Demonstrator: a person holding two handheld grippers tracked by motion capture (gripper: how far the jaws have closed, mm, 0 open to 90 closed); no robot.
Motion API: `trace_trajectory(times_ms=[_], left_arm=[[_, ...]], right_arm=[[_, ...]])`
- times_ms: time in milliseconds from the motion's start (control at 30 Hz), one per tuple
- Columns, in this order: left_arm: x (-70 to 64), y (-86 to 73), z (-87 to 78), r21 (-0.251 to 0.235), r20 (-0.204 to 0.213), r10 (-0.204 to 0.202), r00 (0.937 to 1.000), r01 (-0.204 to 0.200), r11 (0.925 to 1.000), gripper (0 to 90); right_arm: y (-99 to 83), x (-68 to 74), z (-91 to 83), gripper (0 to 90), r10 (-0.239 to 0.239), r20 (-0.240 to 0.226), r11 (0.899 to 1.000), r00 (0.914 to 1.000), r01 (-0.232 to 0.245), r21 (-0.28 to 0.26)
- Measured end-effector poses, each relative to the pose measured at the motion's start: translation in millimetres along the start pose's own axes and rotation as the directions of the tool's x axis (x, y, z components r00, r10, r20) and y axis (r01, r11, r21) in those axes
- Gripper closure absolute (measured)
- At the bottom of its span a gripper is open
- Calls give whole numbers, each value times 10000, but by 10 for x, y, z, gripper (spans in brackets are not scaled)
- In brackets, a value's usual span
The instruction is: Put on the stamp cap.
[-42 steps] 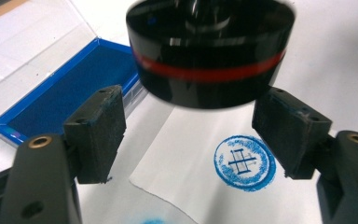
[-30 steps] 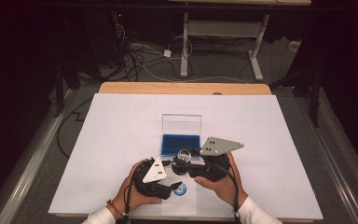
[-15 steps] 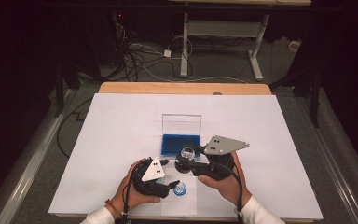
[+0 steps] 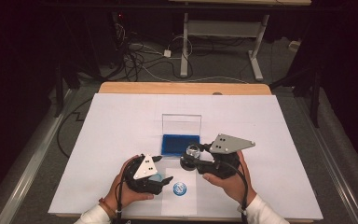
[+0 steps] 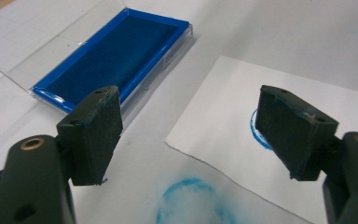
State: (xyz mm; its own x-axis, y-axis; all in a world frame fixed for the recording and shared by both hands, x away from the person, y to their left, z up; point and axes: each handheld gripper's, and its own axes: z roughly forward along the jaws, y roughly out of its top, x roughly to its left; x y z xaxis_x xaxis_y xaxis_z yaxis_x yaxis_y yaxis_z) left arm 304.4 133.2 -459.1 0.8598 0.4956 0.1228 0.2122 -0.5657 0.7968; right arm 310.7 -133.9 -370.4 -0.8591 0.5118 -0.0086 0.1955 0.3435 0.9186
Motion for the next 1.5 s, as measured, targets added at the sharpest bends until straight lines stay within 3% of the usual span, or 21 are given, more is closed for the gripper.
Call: trace_trajectory(times_ms=[567,933,1200,1500], left_arm=[[150,-66,-266,-245,-552,63,9985,-76,9997,184],[222,-129,-387,-351,-1090,35,9940,-73,9994,176],[247,-176,-469,-292,-1400,110,9901,-152,9995,176],[242,-273,-528,-54,-1469,125,9891,-134,9999,176]], right_arm=[[-23,-44,-55,568,-171,279,9998,9995,167,134],[-50,-95,-77,568,-296,468,9992,9985,283,284],[-62,-142,-116,568,-277,688,9990,9972,253,357],[-64,-171,-160,568,-401,898,9985,9951,364,421]])
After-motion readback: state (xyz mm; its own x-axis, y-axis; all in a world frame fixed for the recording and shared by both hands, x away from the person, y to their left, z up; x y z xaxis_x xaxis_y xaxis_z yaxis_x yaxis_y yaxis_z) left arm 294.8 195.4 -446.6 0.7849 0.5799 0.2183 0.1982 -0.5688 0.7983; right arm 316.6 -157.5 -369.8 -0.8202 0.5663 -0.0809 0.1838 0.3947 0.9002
